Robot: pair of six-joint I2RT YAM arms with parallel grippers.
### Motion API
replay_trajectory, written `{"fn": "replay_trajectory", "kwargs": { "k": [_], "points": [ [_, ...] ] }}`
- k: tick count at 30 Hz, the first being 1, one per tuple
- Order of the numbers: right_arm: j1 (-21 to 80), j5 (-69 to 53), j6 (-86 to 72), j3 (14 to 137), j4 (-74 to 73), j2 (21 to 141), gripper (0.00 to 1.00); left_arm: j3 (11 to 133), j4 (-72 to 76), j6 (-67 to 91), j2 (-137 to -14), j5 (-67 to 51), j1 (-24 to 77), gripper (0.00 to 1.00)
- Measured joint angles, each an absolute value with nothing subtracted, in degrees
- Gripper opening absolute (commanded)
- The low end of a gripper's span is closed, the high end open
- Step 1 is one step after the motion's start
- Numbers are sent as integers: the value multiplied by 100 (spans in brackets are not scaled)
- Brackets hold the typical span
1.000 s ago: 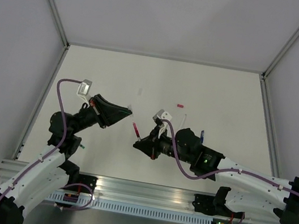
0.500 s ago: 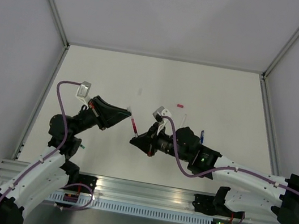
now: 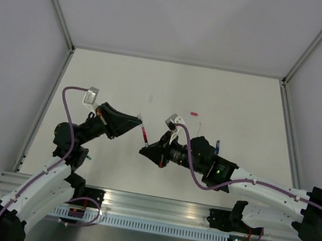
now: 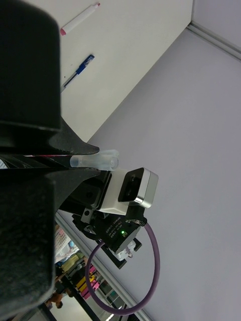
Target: Insert the pens into the pen caps
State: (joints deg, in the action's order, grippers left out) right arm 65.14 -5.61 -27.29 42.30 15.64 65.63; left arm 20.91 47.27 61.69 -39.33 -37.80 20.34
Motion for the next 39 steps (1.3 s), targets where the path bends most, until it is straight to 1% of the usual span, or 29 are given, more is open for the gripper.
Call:
{"fn": "replay_trajectory", "kwargs": {
  "k": [8, 20, 39],
  "points": [
    [6514, -572, -2788, 4139, 1544, 6530, 0, 2091, 4853, 6230, -4158, -3769, 2038, 2],
    [6552, -596, -2827, 4010, 1588, 6281, 0, 2161, 4847, 6235, -4163, -3747, 2036, 2],
    [6580, -615, -2832, 3999, 1594, 6313, 0, 2189, 4842, 6235, -4147, -3756, 2036, 2]
  ]
}}
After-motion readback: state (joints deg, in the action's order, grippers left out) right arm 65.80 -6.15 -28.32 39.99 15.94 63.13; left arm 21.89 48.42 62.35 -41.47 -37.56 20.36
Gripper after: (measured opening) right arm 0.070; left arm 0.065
